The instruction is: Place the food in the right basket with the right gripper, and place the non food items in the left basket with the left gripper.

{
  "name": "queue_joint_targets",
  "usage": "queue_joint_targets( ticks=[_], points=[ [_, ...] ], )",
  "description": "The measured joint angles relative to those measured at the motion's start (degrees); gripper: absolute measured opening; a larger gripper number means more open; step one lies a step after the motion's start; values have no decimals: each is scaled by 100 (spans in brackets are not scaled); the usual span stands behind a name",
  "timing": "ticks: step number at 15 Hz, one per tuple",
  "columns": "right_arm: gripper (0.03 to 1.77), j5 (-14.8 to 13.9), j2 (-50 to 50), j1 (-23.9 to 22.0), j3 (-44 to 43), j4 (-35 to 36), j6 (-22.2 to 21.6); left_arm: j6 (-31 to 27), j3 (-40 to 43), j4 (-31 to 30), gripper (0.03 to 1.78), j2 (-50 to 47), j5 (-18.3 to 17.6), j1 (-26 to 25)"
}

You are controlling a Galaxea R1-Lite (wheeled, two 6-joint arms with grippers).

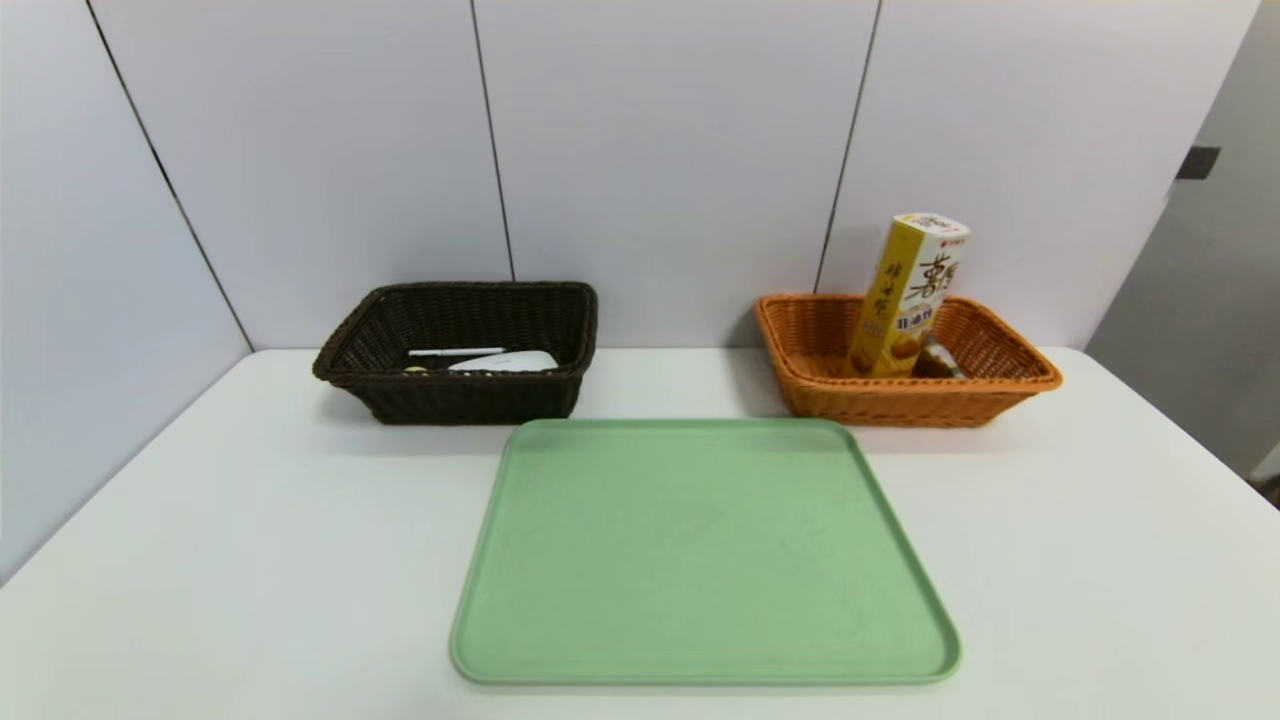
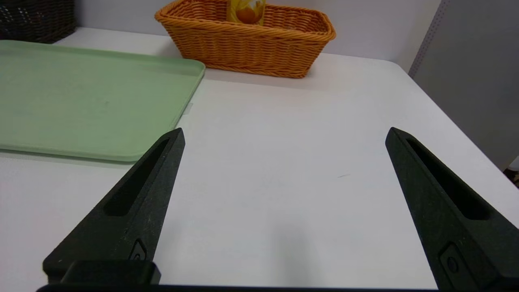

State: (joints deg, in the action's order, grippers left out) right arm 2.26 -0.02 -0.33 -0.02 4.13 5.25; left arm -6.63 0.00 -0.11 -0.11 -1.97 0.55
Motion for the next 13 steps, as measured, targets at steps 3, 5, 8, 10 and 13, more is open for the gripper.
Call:
queue_joint_targets(
  ticks=[3, 5, 8, 10, 13],
  points=[
    [171, 0, -2, -2, 0, -4, -27, 138, 0, 4, 169, 0, 20, 0],
    [171, -2, -2, -2, 2, -4, -27, 138, 0, 6, 169, 0, 20, 0],
    [171, -5, -2, -2, 2, 5, -44, 143, 0, 9, 169, 0, 22, 2],
    [171, -39, -2, 0, 2, 9, -176, 143, 0, 11, 169, 0, 22, 2],
    [171, -96, -2, 0, 2, -4, -440, 146, -2, 11, 169, 1, 22, 2]
  ],
)
